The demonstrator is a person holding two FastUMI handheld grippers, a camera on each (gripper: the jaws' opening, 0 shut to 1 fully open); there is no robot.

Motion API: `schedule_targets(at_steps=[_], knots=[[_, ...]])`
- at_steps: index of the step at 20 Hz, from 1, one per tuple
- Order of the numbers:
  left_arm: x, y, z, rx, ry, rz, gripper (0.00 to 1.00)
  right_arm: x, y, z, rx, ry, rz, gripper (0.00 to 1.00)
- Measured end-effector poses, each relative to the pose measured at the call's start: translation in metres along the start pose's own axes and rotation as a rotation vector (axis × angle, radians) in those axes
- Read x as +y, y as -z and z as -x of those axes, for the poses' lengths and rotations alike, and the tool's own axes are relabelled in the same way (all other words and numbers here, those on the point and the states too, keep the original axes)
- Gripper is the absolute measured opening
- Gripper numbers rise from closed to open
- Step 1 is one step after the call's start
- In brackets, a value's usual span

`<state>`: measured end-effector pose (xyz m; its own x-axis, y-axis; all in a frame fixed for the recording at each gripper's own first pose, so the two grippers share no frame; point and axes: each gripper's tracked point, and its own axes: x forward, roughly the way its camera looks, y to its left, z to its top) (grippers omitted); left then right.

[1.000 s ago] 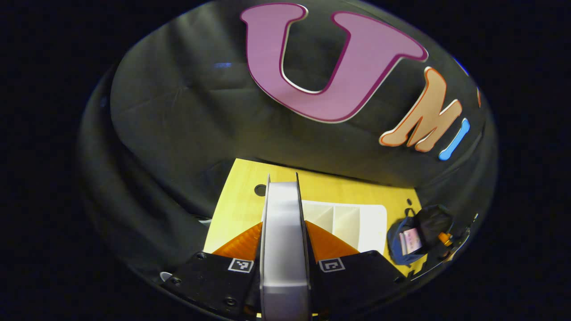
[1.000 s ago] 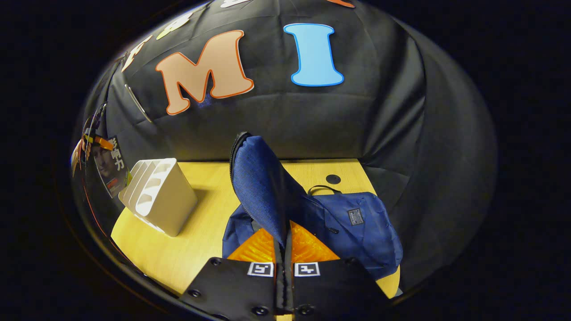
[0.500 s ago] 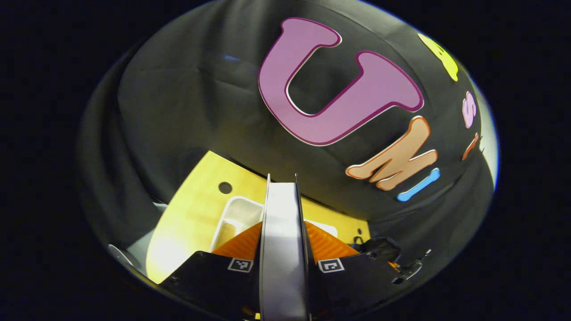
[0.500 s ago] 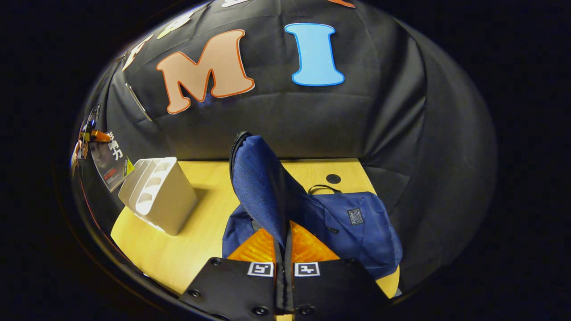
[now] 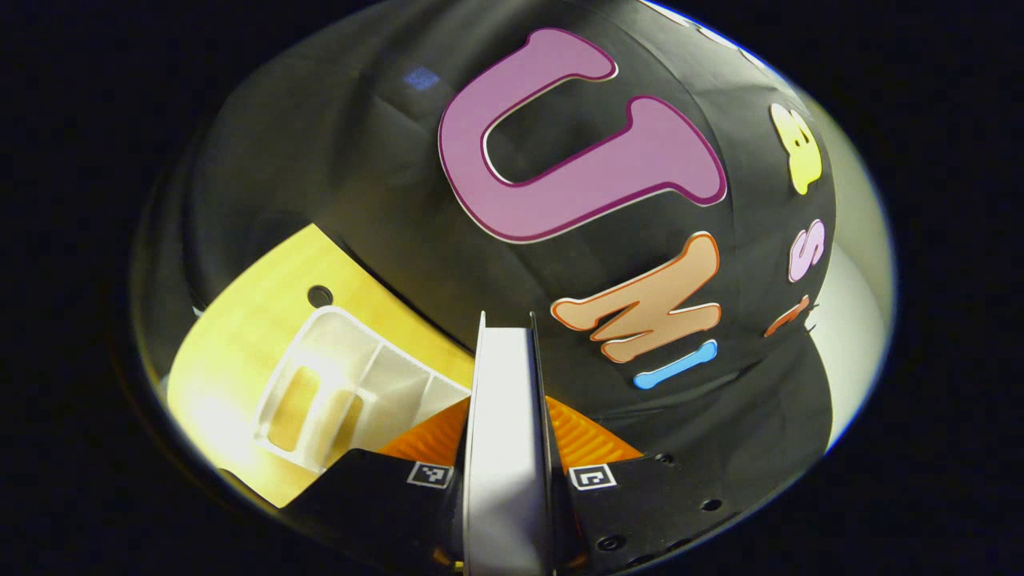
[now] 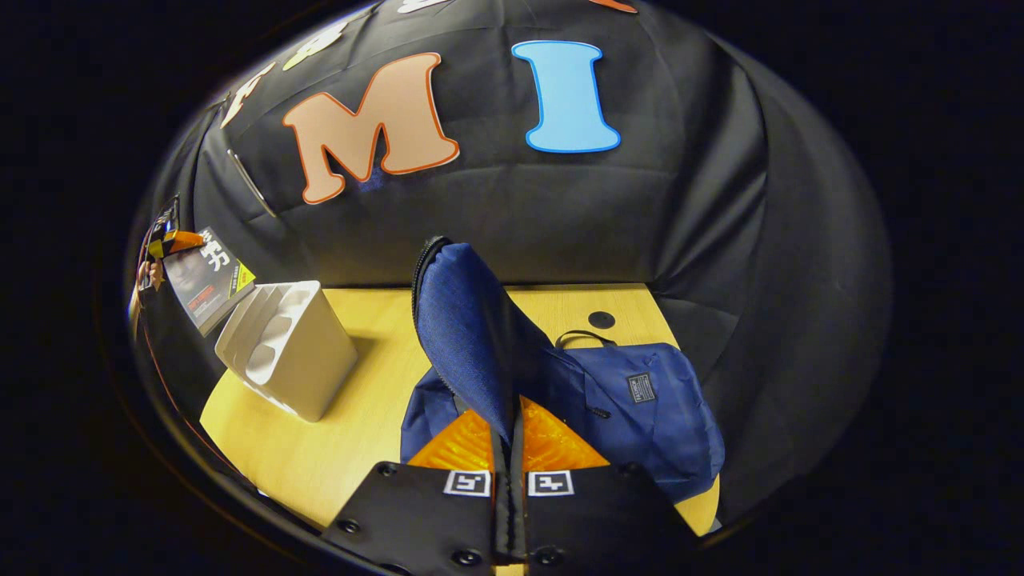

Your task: Open the schoolbag, grab two books from the bookshelf and put them into the schoolbag.

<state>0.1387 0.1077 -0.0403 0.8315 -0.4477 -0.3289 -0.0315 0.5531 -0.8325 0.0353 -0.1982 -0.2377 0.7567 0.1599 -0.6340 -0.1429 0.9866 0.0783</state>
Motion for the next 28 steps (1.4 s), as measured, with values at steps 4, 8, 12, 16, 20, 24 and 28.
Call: schedule_targets(at_steps=[4, 8, 12, 16, 20, 24, 28], knots=[[-0.023, 0.027, -0.019, -0.008, 0.062, 0.053, 0.38, -0.001, 0.001, 0.000, -0.009, -0.010, -0.013, 0.04], [-0.046, 0.066, -0.048, 0.034, 0.131, 0.050, 0.38, -0.002, 0.001, 0.001, -0.018, -0.020, -0.028, 0.04], [-0.060, 0.114, -0.086, 0.101, 0.160, 0.068, 0.38, -0.005, 0.001, 0.004, -0.028, -0.024, -0.043, 0.01], [-0.065, 0.164, -0.122, 0.185, 0.150, 0.085, 0.40, -0.007, 0.000, 0.009, -0.038, -0.029, -0.045, 0.01], [-0.071, 0.208, -0.155, 0.226, 0.148, 0.129, 0.38, -0.007, 0.000, 0.009, -0.051, -0.041, -0.060, 0.04], [-0.084, 0.248, -0.194, 0.230, 0.140, 0.150, 0.38, -0.006, 0.000, 0.009, -0.061, -0.060, -0.077, 0.01], [-0.090, 0.294, -0.225, 0.259, 0.121, 0.166, 0.40, -0.008, -0.001, 0.010, -0.073, -0.075, -0.079, 0.04]])
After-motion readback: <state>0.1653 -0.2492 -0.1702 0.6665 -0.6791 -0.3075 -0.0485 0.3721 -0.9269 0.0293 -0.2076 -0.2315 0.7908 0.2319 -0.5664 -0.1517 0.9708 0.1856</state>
